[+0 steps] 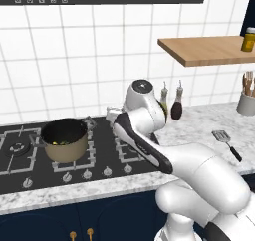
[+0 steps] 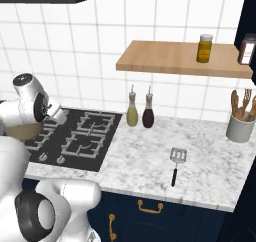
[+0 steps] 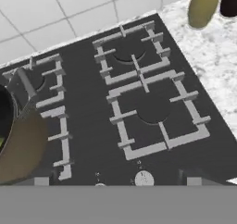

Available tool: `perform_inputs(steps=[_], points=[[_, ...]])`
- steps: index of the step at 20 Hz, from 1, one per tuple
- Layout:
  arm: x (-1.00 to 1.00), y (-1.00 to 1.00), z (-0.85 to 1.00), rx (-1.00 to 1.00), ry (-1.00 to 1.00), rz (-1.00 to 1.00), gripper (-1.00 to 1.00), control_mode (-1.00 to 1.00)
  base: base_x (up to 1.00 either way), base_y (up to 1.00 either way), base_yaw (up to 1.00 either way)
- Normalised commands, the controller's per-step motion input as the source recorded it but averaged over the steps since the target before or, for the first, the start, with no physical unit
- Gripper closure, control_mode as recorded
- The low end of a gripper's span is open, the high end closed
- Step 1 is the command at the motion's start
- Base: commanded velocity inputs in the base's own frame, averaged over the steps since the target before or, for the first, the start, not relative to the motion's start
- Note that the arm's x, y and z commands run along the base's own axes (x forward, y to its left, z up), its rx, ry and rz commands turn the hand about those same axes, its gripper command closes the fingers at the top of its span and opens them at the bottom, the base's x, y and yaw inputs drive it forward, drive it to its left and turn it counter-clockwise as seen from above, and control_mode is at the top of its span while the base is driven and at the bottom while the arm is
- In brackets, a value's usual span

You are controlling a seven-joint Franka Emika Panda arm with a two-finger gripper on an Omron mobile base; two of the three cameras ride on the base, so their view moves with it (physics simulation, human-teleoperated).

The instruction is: Put the lime and lemon in the pot. Retrieve the spatula and lightly stir the vegetables in the pot.

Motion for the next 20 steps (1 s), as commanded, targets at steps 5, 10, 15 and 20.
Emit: perform_inputs(steps=[5, 10, 15, 20], points=[[0.0, -0.97, 0.0, 0.1, 0.13, -0.72, -1.0, -1.0, 0.0, 0.0, 0.0], [0.0, -0.98, 0.02, 0.17, 0.11, -0.66, -1.0, -1.0, 0.0, 0.0, 0.0], [-0.01, -1.0, 0.06, 0.24, 0.07, -0.56, -1.0, -1.0, 0.0, 0.0, 0.0], [0.0, -0.99, 0.0, 0.19, 0.02, -0.6, -1.0, -1.0, 0.0, 0.0, 0.0]])
